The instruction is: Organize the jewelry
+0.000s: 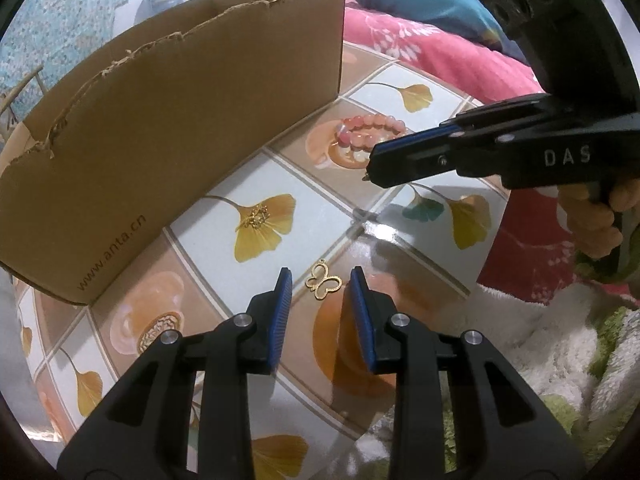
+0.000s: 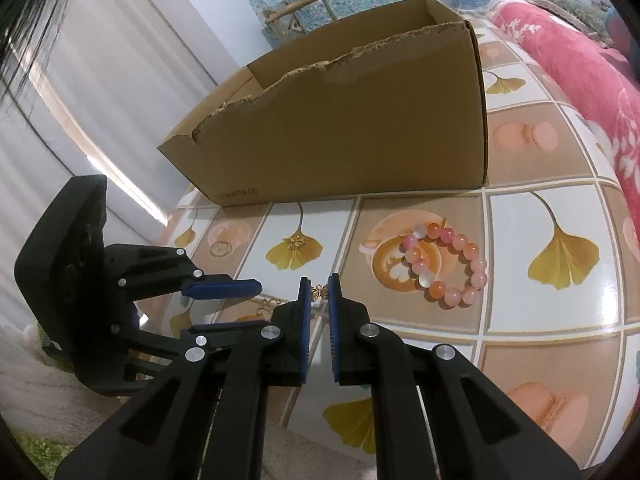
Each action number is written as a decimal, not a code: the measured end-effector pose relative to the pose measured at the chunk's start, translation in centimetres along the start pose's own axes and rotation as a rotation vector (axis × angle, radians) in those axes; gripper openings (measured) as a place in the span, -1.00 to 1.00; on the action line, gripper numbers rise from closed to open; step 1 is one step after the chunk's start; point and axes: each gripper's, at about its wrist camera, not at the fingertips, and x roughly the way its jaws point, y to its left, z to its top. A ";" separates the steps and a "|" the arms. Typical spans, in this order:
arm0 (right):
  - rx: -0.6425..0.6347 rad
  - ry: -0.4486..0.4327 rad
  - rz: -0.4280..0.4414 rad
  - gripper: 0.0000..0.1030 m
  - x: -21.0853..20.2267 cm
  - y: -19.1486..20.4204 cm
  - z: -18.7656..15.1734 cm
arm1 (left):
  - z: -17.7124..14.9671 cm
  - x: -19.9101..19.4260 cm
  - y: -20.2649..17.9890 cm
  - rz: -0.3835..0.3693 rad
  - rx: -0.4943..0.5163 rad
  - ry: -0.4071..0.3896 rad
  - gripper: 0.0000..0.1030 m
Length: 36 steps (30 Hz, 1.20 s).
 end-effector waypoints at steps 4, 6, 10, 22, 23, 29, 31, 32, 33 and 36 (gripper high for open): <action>0.001 0.000 0.007 -0.83 0.2 0.1 0.1 | 0.2 0.2 -0.1 0.004 0.002 0.006 -0.58; 0.002 -0.003 0.007 -0.83 0.1 0.1 0.1 | 0.3 0.3 -0.2 0.006 0.007 0.010 -0.63; 0.007 -0.006 0.009 -0.83 0.0 -0.1 0.0 | 0.3 0.3 -0.4 0.005 0.014 0.016 -0.67; 0.001 -0.013 0.009 -0.83 -0.1 0.0 0.1 | 0.3 0.3 -0.3 0.005 0.016 0.017 -0.70; 0.000 -0.013 0.010 -0.83 -0.2 0.0 0.1 | 0.3 0.3 -0.3 0.006 0.016 0.016 -0.70; -0.002 -0.015 0.009 -0.83 -0.2 0.1 0.2 | 0.4 -0.1 -0.4 0.007 0.014 0.004 -0.70; -0.005 -0.017 0.009 -0.83 -0.3 0.1 0.3 | 0.4 -0.5 -0.3 0.008 0.011 -0.003 -0.70; -0.007 -0.020 0.008 -0.83 -0.4 0.2 0.3 | 0.4 -0.8 -0.3 0.011 0.009 -0.009 -0.70; -0.009 -0.022 0.008 -0.83 -0.5 0.2 0.4 | 0.4 -1.0 -0.2 0.011 0.006 -0.015 -0.70; -0.023 -0.039 0.003 -0.83 -1.1 0.6 0.8 | 0.7 -2.2 0.0 0.012 -0.004 -0.045 -0.70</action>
